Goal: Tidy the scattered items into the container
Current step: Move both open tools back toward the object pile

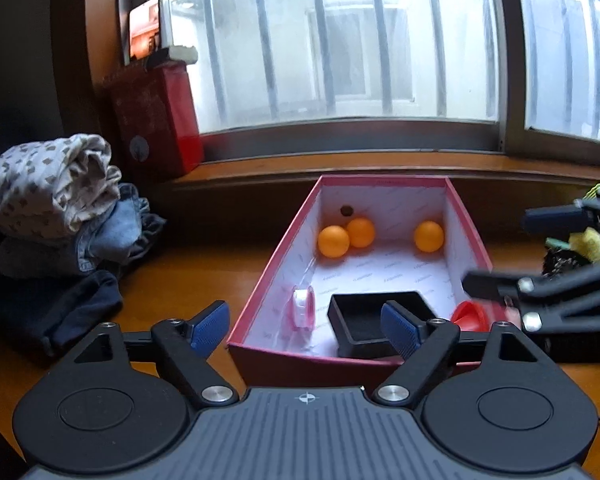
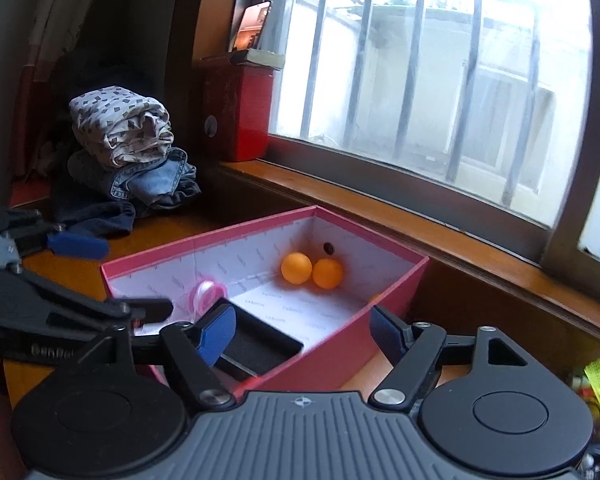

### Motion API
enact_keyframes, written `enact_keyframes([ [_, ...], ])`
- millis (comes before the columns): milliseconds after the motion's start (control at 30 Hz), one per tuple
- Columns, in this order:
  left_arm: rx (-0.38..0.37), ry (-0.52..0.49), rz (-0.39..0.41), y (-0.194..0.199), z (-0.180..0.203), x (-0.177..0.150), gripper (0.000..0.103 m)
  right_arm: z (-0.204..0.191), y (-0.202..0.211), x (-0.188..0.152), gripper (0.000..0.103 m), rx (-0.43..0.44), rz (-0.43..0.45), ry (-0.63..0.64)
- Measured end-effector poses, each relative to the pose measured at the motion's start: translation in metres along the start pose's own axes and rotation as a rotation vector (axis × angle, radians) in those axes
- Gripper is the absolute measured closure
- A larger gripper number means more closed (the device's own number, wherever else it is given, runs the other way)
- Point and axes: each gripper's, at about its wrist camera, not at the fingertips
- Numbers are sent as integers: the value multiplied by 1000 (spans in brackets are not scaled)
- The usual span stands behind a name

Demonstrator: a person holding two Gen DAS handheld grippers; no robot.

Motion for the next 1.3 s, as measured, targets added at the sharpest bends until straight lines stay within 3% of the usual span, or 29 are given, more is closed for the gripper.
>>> enact_keyframes([
  [267, -74, -52, 59, 16, 28, 11, 14, 19, 40, -29, 23, -80, -13, -57],
  [567, -231, -180, 138, 31, 83, 18, 7, 47, 85, -62, 23, -239, -14, -169],
  [767, -371, -262, 132, 29, 121, 11, 7, 61, 115, -92, 22, -366, -31, -263],
  [933, -435, -312, 101, 28, 154, 5, 7, 72, 140, -118, 22, -448, -54, -330],
  [1133, -437, -353, 91, 34, 193, 1, 5, 104, 171, -146, 21, -517, -69, -388],
  [1300, -446, -359, 64, 43, 233, 1, 4, 136, 193, -165, 21, -552, -97, -360],
])
Point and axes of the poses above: each gripper's, at about its wrist camera, not at the fingertips, and y roughly against the way its jaws point, z to its right, x to its top, and after that the axes turned 3 degrees about x, right-handed
